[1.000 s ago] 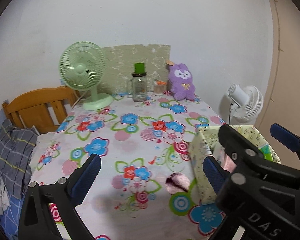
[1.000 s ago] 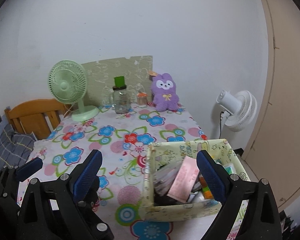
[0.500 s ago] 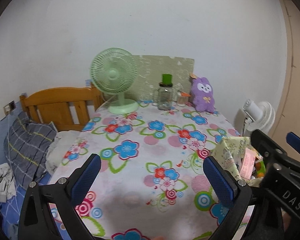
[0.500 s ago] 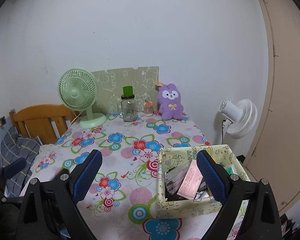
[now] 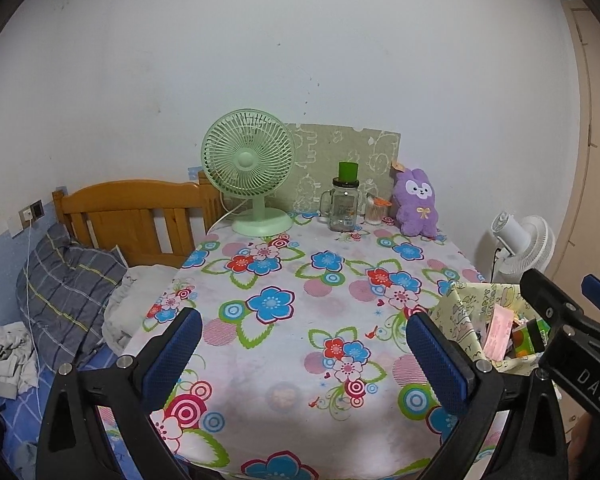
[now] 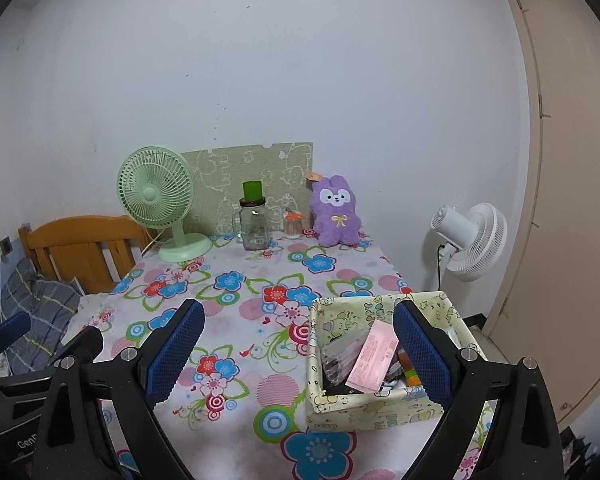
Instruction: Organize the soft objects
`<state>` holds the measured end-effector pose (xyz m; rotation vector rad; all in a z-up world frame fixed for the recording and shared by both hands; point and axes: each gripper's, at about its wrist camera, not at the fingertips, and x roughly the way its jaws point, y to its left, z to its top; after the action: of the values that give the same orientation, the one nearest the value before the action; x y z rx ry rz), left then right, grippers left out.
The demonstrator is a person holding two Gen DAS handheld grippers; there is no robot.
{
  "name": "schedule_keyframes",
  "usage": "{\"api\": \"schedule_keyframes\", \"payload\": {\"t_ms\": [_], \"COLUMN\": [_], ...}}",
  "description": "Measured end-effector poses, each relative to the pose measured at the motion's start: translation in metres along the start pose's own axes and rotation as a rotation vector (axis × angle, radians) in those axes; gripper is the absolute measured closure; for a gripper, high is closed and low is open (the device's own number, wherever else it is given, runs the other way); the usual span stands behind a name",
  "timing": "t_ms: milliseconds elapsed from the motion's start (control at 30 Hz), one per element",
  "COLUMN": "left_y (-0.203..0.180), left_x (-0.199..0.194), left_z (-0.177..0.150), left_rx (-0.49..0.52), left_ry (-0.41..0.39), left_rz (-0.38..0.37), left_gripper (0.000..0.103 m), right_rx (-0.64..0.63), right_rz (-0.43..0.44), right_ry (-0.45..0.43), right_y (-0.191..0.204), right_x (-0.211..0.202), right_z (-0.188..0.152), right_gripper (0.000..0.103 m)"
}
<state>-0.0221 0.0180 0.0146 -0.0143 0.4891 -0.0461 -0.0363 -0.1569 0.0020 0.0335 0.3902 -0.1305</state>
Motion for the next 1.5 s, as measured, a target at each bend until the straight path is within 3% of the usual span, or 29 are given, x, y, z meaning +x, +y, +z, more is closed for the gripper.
{"api": "schedule_keyframes", "payload": {"t_ms": [1500], "left_y": [-0.005], "left_x": [0.004], "left_z": [0.001], "left_rx": [0.008], "left_ry": [0.002], "left_rz": [0.010], "left_gripper": [0.000], "right_rx": [0.015], "right_rz": [-0.009], "right_ry": [0.024], "right_y": [-0.006], "right_x": [0.010], "right_z": [-0.004], "right_gripper": [0.006]}}
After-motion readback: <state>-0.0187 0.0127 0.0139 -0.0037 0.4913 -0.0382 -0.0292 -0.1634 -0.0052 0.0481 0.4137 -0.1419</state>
